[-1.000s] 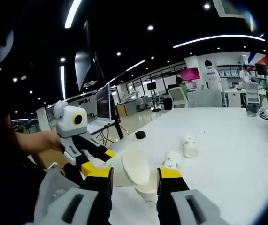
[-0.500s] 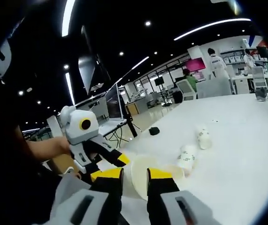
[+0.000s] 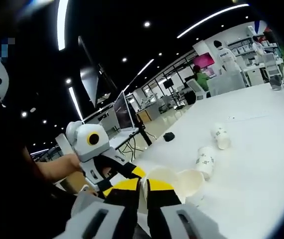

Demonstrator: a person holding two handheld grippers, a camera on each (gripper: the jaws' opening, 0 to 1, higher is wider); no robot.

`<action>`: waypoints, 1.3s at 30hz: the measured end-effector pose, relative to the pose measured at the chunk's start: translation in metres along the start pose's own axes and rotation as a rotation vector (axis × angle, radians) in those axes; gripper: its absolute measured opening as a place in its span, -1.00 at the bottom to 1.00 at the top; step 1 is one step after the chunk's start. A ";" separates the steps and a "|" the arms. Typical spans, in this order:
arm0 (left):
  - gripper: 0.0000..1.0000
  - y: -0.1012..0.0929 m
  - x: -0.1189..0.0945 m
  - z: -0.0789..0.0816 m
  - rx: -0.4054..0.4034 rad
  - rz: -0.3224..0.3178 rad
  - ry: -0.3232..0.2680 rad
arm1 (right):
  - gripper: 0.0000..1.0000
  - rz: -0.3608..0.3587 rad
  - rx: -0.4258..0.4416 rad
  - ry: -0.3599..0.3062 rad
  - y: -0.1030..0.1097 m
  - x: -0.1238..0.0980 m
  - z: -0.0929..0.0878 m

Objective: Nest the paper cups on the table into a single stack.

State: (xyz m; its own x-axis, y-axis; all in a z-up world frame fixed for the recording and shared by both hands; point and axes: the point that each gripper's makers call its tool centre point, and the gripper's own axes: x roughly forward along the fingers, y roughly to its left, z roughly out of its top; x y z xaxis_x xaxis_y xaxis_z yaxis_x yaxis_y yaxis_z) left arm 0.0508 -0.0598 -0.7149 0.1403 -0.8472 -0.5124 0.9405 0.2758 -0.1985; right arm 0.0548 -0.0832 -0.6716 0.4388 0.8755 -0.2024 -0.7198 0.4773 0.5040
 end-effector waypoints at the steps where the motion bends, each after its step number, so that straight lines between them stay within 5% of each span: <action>1: -0.34 0.000 0.000 0.000 -0.001 0.000 -0.001 | -0.97 0.002 0.005 -0.001 0.001 0.000 0.000; 14: -0.33 -0.002 0.001 0.002 0.011 -0.005 -0.018 | -1.00 0.031 0.054 -0.006 0.009 0.001 0.004; 39: 0.15 0.008 -0.013 -0.010 -0.038 0.091 -0.050 | -1.00 -0.052 -0.067 -0.038 -0.013 0.001 0.028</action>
State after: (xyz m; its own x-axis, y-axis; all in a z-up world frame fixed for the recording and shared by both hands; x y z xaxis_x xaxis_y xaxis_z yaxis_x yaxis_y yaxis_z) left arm 0.0532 -0.0424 -0.7182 0.2405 -0.8394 -0.4874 0.9110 0.3685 -0.1851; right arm 0.0795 -0.0901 -0.6552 0.4956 0.8467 -0.1938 -0.7294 0.5268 0.4364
